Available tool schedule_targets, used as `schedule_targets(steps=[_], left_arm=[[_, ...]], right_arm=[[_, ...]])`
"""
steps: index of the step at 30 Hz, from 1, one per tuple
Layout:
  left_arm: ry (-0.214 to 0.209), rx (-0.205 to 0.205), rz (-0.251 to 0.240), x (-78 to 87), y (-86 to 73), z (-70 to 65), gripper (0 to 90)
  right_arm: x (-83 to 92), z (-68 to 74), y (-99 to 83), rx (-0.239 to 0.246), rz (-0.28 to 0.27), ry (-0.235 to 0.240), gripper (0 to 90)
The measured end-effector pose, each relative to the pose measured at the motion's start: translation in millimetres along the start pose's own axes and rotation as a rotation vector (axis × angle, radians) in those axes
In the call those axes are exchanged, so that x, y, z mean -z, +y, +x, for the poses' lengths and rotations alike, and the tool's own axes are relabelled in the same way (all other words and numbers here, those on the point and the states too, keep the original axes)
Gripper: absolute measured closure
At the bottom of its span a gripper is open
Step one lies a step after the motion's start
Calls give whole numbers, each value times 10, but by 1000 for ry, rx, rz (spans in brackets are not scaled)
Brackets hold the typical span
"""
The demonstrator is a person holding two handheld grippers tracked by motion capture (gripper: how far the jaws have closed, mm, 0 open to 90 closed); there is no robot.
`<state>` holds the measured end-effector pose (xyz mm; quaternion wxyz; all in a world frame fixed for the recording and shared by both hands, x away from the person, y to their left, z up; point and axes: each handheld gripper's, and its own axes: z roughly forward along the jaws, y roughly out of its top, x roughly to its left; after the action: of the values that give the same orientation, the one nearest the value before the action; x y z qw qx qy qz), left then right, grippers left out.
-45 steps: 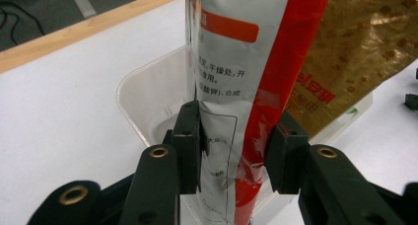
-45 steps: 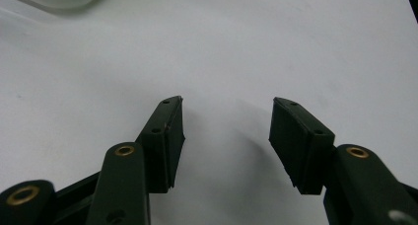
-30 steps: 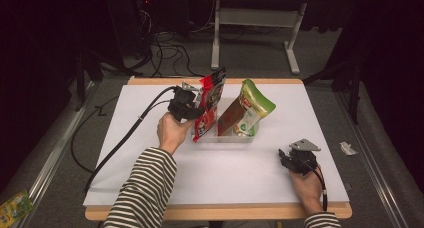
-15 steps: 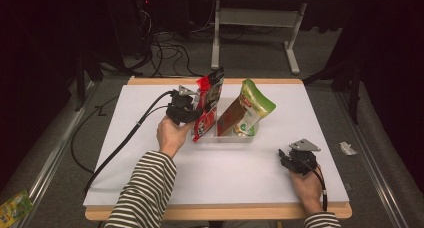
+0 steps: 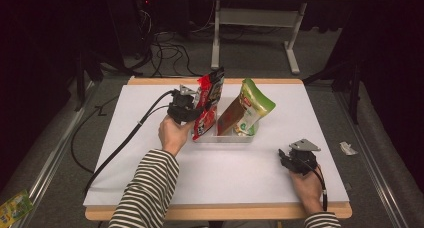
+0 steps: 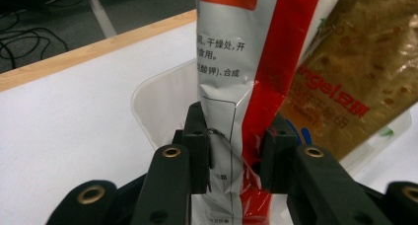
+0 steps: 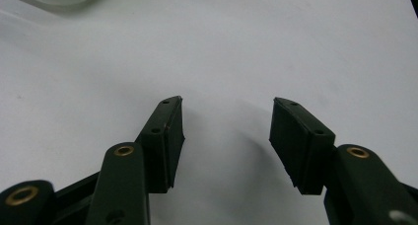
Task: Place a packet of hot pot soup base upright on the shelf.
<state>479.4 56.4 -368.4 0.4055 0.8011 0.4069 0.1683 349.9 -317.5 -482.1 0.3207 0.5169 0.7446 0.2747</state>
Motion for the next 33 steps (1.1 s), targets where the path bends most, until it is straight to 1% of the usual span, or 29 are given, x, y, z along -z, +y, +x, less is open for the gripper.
schedule_targets(steps=[2,5,6,10,11,13,16,17,22,27,28,29,30,31,33], left_arm=[[8,-4,-19,5,-19,-15,706],[26,-39,-56,40,-87,-98,706],[29,-42,-72,58,-120,-108,706],[32,-4,-151,112,-269,-93,706],[32,-1,-162,112,-289,-94,706],[32,5,-159,103,-270,-86,705],[23,32,-155,77,-217,-44,707],[22,39,-162,69,-212,-36,709],[40,40,-201,85,-212,-61,716],[38,79,-230,81,-166,-24,720],[31,89,-229,73,-158,-15,719],[26,91,-222,68,-152,-10,718],[25,84,-211,67,-148,-12,713],[17,78,-181,66,-140,-11,706],[7,67,-149,76,-134,1,682]], right_arm=[[0,1,0,0,0,0,470],[0,1,-1,0,-1,-2,470],[0,2,0,0,-1,-2,470],[0,2,-1,4,-3,-3,470],[-1,5,-1,2,-4,-3,470],[-1,6,-1,0,-4,-3,471],[0,2,0,1,-1,-2,470],[0,2,0,1,-1,-2,470],[0,0,0,2,-1,0,470],[0,2,0,2,-1,-2,471],[0,2,0,1,-1,-2,471],[1,1,0,1,0,0,471],[1,1,0,-1,0,0,471],[1,1,0,1,0,0,471],[0,2,0,1,-1,-2,471]])
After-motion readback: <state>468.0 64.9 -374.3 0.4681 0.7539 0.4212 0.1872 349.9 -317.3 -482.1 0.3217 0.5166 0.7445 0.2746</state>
